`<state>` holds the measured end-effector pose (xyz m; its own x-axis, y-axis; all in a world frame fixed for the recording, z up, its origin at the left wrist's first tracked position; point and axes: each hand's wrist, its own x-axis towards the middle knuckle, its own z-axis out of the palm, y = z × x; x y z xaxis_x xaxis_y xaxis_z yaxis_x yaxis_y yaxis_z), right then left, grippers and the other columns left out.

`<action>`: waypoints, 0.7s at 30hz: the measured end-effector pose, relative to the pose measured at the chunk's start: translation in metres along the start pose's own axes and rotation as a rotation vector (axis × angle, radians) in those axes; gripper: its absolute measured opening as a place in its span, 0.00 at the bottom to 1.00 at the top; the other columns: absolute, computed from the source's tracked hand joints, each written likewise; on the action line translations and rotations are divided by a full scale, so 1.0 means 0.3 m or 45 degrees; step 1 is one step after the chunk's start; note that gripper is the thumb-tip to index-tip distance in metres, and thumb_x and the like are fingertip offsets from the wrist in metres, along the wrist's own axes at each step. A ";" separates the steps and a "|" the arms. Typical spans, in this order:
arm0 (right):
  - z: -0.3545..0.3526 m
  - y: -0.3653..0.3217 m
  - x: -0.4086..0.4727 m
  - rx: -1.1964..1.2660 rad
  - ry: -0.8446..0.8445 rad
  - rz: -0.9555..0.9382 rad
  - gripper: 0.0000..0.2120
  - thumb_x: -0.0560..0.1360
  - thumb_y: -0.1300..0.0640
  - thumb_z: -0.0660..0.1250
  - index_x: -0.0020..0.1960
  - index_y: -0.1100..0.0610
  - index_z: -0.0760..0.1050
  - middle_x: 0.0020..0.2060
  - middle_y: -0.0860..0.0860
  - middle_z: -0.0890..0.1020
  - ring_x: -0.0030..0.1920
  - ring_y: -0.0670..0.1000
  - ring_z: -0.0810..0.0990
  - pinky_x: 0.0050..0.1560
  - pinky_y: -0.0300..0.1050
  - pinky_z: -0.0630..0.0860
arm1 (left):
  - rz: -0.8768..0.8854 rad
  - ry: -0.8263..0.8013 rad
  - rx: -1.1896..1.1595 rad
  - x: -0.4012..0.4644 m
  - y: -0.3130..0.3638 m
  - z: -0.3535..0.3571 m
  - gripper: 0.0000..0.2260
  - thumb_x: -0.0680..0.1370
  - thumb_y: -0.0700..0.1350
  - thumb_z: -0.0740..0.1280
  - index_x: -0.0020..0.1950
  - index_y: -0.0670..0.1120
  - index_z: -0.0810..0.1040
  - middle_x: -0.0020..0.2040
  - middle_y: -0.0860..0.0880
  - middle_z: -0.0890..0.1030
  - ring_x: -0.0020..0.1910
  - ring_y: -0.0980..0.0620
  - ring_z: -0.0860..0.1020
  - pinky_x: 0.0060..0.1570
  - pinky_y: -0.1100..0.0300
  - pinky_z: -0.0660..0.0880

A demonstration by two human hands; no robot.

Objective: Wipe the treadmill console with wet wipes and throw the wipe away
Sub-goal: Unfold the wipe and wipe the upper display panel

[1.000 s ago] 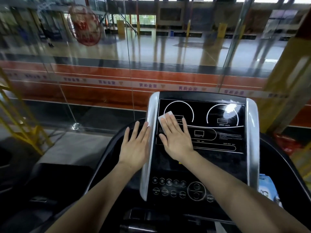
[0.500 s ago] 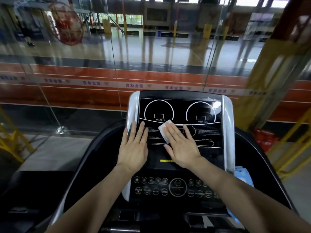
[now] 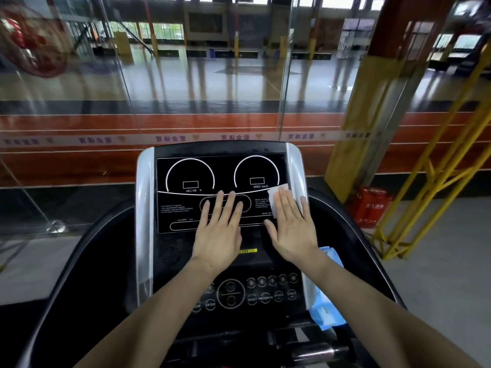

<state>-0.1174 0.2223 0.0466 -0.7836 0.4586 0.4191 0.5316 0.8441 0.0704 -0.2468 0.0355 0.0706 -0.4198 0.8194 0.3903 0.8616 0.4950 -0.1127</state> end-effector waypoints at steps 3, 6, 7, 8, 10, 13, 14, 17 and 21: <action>0.025 -0.040 -0.063 0.043 -0.011 0.031 0.36 0.86 0.39 0.45 0.85 0.61 0.48 0.85 0.57 0.49 0.85 0.53 0.44 0.84 0.60 0.48 | -0.023 0.009 -0.003 -0.020 -0.033 -0.002 0.29 0.84 0.52 0.56 0.84 0.46 0.55 0.85 0.43 0.48 0.84 0.41 0.41 0.81 0.38 0.47; 0.044 -0.093 -0.096 0.101 -0.033 0.096 0.36 0.86 0.38 0.42 0.85 0.60 0.44 0.85 0.56 0.45 0.85 0.53 0.41 0.84 0.58 0.44 | -0.051 0.014 0.007 -0.052 -0.088 0.002 0.29 0.84 0.51 0.58 0.84 0.45 0.56 0.85 0.43 0.49 0.84 0.41 0.42 0.81 0.37 0.48; 0.042 -0.114 -0.092 0.137 -0.041 0.130 0.36 0.85 0.37 0.41 0.85 0.59 0.43 0.85 0.56 0.44 0.85 0.53 0.40 0.84 0.58 0.43 | -0.061 0.014 0.015 -0.062 -0.109 0.003 0.29 0.84 0.51 0.58 0.84 0.45 0.56 0.85 0.43 0.50 0.84 0.41 0.43 0.81 0.37 0.49; 0.042 -0.132 -0.085 0.163 -0.046 0.159 0.37 0.85 0.37 0.41 0.85 0.59 0.43 0.85 0.56 0.44 0.85 0.54 0.40 0.84 0.58 0.43 | -0.072 0.012 0.022 -0.073 -0.130 0.005 0.29 0.84 0.51 0.59 0.84 0.45 0.57 0.85 0.43 0.50 0.84 0.41 0.43 0.81 0.38 0.49; 0.037 -0.167 -0.069 0.181 -0.047 0.178 0.37 0.85 0.37 0.40 0.85 0.59 0.42 0.85 0.56 0.43 0.85 0.54 0.39 0.84 0.59 0.44 | -0.095 0.017 0.028 -0.097 -0.175 0.007 0.29 0.84 0.51 0.59 0.84 0.45 0.57 0.85 0.42 0.51 0.84 0.41 0.44 0.81 0.38 0.49; 0.022 -0.249 -0.039 0.196 -0.089 0.122 0.36 0.85 0.37 0.37 0.85 0.57 0.38 0.84 0.55 0.38 0.84 0.53 0.35 0.84 0.59 0.40 | -0.131 0.014 0.031 -0.139 -0.248 0.007 0.30 0.83 0.51 0.61 0.83 0.45 0.58 0.85 0.42 0.52 0.84 0.40 0.47 0.81 0.38 0.50; 0.017 -0.293 -0.029 0.207 -0.100 0.076 0.35 0.85 0.36 0.36 0.85 0.56 0.36 0.84 0.54 0.36 0.83 0.52 0.33 0.83 0.59 0.38 | -0.147 0.011 0.028 -0.156 -0.274 0.005 0.30 0.83 0.50 0.61 0.83 0.45 0.58 0.85 0.41 0.53 0.84 0.40 0.47 0.81 0.37 0.50; 0.010 -0.458 0.010 0.227 -0.094 -0.082 0.34 0.85 0.37 0.36 0.84 0.54 0.35 0.84 0.53 0.34 0.83 0.51 0.31 0.83 0.59 0.36 | -0.201 0.024 0.032 -0.215 -0.355 -0.001 0.28 0.84 0.50 0.59 0.83 0.44 0.59 0.85 0.41 0.54 0.84 0.39 0.47 0.80 0.37 0.52; -0.002 -0.652 0.082 0.262 -0.077 -0.235 0.32 0.86 0.40 0.39 0.85 0.54 0.40 0.85 0.51 0.40 0.83 0.49 0.33 0.83 0.60 0.38 | -0.279 0.000 0.069 -0.311 -0.466 0.000 0.28 0.85 0.51 0.49 0.84 0.44 0.54 0.85 0.43 0.50 0.84 0.42 0.44 0.81 0.38 0.50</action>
<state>-0.2404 0.0681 0.0437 -0.8822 0.3024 0.3610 0.3067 0.9507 -0.0470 -0.3281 -0.1103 0.0498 -0.5952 0.6906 0.4108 0.7331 0.6761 -0.0744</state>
